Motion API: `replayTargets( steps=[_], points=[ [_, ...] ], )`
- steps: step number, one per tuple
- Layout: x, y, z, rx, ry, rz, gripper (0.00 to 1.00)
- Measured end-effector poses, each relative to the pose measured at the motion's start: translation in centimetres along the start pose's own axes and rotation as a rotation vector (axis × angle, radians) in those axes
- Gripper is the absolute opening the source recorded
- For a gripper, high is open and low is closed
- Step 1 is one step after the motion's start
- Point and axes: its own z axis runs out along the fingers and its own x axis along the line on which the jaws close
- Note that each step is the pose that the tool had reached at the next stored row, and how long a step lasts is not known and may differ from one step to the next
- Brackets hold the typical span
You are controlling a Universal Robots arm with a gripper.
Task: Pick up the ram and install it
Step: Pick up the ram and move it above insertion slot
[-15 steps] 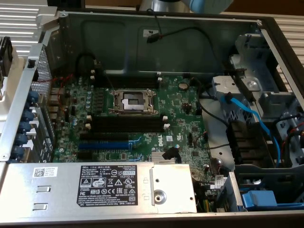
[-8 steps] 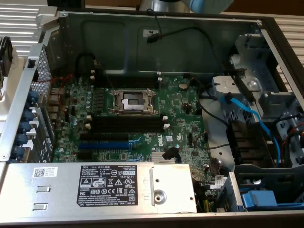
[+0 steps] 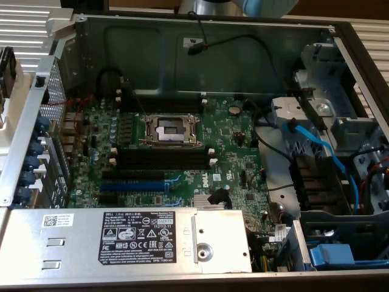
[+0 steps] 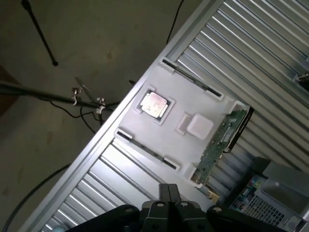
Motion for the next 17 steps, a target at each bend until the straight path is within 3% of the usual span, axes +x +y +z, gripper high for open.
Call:
replayTargets(
  steps=[4, 17],
  points=[
    [0.00, 0.00, 0.01, -0.0078, 0.0110, -0.064, 0.10],
    [-0.07, 0.09, 0.00, -0.0077, 0.0183, -0.296, 0.10]
  ],
)
